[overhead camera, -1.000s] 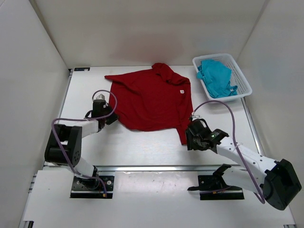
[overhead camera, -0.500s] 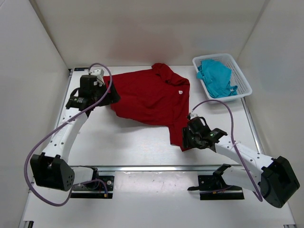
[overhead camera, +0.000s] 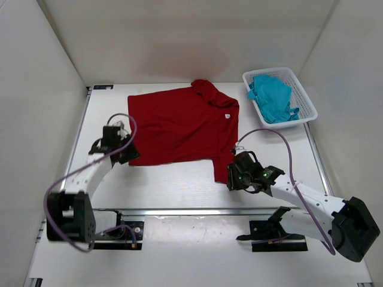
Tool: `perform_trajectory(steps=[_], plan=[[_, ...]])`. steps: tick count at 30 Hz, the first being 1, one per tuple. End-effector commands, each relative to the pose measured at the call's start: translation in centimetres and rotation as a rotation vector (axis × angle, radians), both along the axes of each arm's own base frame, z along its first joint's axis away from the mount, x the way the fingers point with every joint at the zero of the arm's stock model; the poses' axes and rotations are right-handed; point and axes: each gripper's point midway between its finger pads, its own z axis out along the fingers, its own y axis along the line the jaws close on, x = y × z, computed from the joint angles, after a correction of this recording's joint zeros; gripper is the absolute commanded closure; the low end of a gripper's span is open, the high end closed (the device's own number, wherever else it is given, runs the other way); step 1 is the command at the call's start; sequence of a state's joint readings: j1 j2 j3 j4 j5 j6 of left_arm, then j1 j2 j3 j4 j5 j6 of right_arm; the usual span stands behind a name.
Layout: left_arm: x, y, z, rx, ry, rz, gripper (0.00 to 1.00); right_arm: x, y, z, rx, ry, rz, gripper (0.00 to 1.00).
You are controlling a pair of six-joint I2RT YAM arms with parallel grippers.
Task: Fold and stack the t-shirts
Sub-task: Flatten out the tshirt
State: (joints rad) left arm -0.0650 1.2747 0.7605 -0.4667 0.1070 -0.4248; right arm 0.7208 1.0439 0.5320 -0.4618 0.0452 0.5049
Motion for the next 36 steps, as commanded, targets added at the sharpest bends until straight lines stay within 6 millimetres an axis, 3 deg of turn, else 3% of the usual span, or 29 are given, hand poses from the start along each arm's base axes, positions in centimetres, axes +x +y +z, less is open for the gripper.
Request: perform_trajectory(steps=[1,2,4,5,6,7,13,14,15,17,20,29,36], plan=[[-0.2,2.2,1.2,-0.046,-0.167,0.163,0.52,1.0,1.2,1.4,0.051,-0.060,-0.001,0.77],[-0.2,2.4,2.0,-0.042,-0.217,0.181,0.51,0.7,1.0,1.0,0.038,-0.052,0.010,0.78],[-1.6,3.1,0.7,-0.048,-0.226,0.255,0.40,0.6,1.1,0.8,0.028,-0.045,0.018,0.80],[-1.6,3.0,1.3,-0.066,-0.263,0.268,0.28,0.4,1.1,0.7,0.025,-0.045,0.024,0.80],[-2.0,4.3,1.0,-0.052,-0.282,0.321,0.06,0.3,1.2,0.7,0.024,-0.044,0.033,0.80],[-2.3,5.0,0.3,-0.060,-0.276,0.362,0.02,0.4,1.5,1.0,0.039,-0.048,0.028,0.80],[-2.0,5.1,-0.5,-0.122,-0.324,0.351,0.01,0.3,2.1,1.1,0.054,-0.046,0.057,0.78],[-2.0,5.4,-0.8,-0.149,-0.321,0.374,0.07,0.4,2.0,1.1,0.044,-0.052,0.061,0.78],[-2.3,5.6,-1.6,-0.155,-0.301,0.388,0.25,0.2,1.9,0.9,0.039,-0.048,0.064,0.79],[-2.6,6.2,-2.4,-0.156,-0.278,0.434,0.49,0.3,2.1,1.1,0.052,-0.051,0.057,0.79],[-2.7,5.6,-3.5,-0.156,-0.230,0.439,0.52,0.1,2.0,1.0,0.062,-0.044,0.064,0.78],[-2.5,4.9,-5.2,-0.231,-0.208,0.535,0.48,0.2,2.4,1.1,0.090,-0.044,0.073,0.77],[-2.5,4.9,-5.8,-0.272,-0.233,0.600,0.56,0.2,2.9,1.8,0.120,-0.056,0.089,0.77]])
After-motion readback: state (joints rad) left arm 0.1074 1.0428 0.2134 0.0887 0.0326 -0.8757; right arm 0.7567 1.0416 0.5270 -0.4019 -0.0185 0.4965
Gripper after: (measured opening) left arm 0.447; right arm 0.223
